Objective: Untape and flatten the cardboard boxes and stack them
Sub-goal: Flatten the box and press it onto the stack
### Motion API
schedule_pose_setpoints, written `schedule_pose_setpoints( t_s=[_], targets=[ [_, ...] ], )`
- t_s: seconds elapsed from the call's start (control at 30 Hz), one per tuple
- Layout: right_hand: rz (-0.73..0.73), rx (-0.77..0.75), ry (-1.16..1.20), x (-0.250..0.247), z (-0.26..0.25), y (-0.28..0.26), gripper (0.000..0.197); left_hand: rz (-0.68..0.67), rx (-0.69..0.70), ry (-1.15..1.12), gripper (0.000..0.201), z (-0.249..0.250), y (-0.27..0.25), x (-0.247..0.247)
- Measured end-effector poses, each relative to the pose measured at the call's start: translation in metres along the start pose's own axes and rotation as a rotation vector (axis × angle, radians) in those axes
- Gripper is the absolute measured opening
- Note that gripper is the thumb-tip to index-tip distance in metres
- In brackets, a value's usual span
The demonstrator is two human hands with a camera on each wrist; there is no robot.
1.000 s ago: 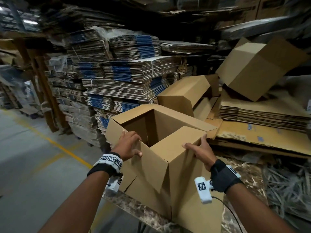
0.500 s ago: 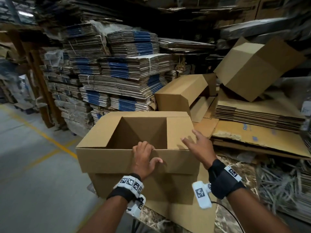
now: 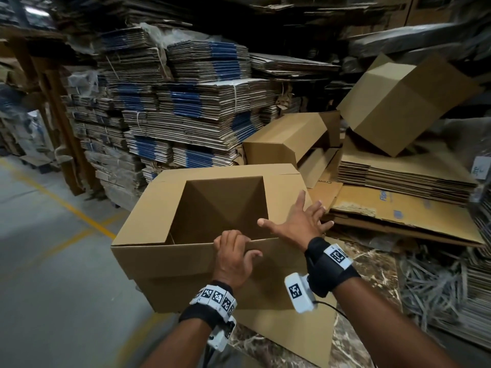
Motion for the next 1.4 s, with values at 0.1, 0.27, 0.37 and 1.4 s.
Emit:
schedule_pose_setpoints(
  t_s=[0.1,0.27,0.37,1.4],
  targets=[
    [-0.03,0.024,-0.021,0.002,-0.005,-0.001,0.146,-0.028,-0.016,-0.01,0.035,0.0,0.0,0.0],
    [-0.032,-0.075,0.206,-0.02,-0.003,-0.003,0.093,-0.11,-0.05,-0.023,0.039,-0.006,0.007,-0.008],
    [0.036,-0.184,0.601,-0.055,0.009,-0.009,0.046,-0.164,-0.072,-0.033,0.038,-0.006,0.011,-0.011],
    [0.093,-0.286,0.657,0.018,0.111,-0.019,0.07,-0.343,-0.34,-0.131,0.021,0.014,0.03,-0.018]
  ],
)
Point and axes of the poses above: each hand's wrist, its own y-axis towards the middle knuckle, its own x-axis out of the palm, z = x × y, the point moved 5 cm from there along y, towards the middle knuckle, and after that the axes turned 2 degrees about x, right-handed, at the moved point
